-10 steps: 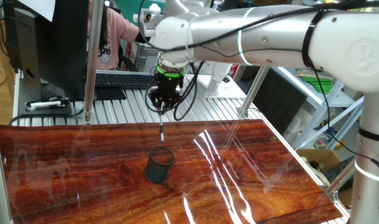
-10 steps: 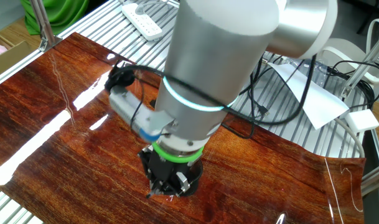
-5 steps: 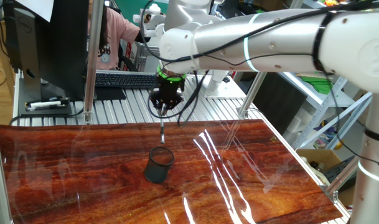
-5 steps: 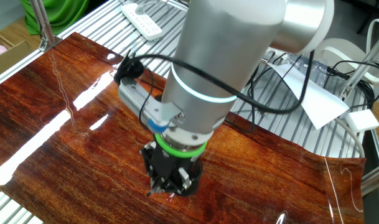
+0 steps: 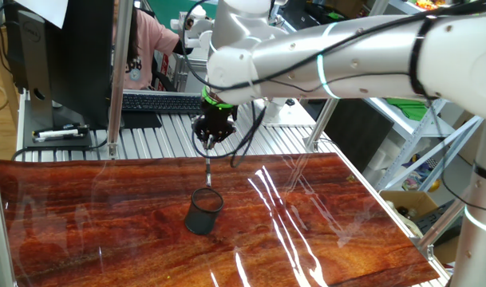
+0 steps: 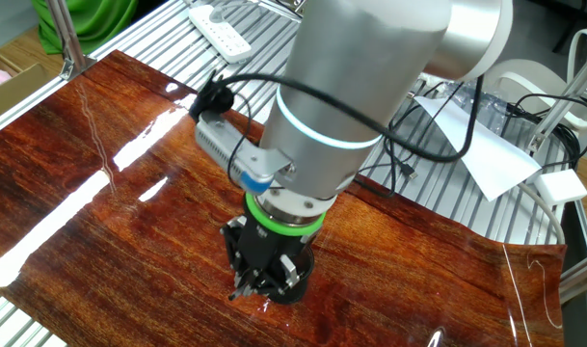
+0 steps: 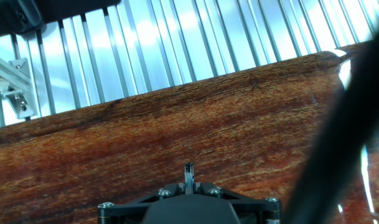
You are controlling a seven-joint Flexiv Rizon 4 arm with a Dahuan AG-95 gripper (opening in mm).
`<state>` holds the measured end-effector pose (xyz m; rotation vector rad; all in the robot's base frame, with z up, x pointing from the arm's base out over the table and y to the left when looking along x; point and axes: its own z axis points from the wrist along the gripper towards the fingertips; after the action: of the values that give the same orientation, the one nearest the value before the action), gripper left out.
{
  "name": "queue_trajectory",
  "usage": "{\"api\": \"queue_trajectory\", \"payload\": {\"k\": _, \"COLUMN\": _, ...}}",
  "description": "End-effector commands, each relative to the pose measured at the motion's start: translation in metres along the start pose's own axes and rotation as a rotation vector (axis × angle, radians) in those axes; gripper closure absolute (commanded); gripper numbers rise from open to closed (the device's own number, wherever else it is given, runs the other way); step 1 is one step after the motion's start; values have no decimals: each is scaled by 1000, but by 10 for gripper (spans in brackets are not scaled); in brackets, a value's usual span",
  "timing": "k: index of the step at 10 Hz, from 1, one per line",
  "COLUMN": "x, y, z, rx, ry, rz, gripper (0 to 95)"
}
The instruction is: Put the pen into the pen holder
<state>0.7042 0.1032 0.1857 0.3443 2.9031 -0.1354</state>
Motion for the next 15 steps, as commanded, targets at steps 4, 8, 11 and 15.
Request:
{"api": "queue_trajectory", "payload": {"k": 4, "x": -2, "y": 3, "z": 1, "rx": -6, "ry": -18, "rz": 8, "gripper": 950}}
{"api": "queue_trajectory", "payload": {"k": 8, "x": 2, "y": 2, "z": 2, "rx": -6, "ry": -26, "rz": 8, "gripper": 950}}
{"api": "queue_trajectory", "payload": {"k": 11, "x": 4, "y": 3, "z": 5, "rx": -8, "ry": -38, "rz": 8, "gripper": 950}}
{"api": "queue_trajectory", "payload": {"k": 15, "x": 5, "y": 5, "z": 6, "rx": -16, "ry": -81, "rz": 6, "gripper": 950}}
